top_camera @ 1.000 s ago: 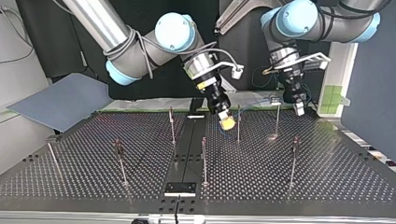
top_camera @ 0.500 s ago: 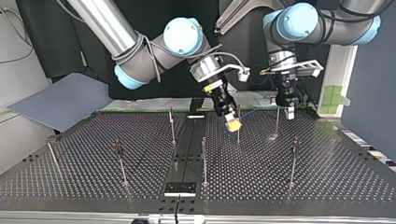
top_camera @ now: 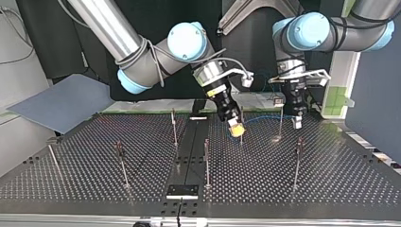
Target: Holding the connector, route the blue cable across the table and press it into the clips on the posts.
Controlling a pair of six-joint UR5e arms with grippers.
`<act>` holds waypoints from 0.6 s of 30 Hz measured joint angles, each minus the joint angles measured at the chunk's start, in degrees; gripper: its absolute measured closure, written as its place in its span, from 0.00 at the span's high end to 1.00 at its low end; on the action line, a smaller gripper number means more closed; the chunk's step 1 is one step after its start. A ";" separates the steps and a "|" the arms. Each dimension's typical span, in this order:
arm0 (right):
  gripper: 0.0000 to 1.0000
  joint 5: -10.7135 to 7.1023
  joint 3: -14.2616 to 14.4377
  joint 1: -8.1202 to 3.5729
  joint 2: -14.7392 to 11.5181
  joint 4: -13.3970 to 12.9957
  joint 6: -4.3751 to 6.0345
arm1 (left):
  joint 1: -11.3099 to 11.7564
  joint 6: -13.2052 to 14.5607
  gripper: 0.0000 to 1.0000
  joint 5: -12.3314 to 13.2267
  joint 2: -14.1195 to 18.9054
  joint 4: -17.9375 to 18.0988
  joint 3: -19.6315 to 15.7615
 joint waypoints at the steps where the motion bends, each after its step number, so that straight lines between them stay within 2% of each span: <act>1: 0.00 -0.15 -0.19 -0.06 0.01 0.09 0.17 | 0.26 0.20 0.00 -0.32 0.00 -0.16 0.22; 7: 0.00 -0.85 -1.76 -0.29 0.08 1.35 1.05 | 2.73 2.39 0.00 -0.75 0.18 -1.80 1.39; 12: 0.00 -1.61 -3.22 -0.57 0.29 2.63 2.02 | 5.06 4.19 0.00 1.32 0.22 -2.02 2.09; 18: 0.00 -2.62 -5.36 -0.81 1.96 4.51 2.82 | 5.92 4.07 0.00 4.16 0.04 -1.45 2.99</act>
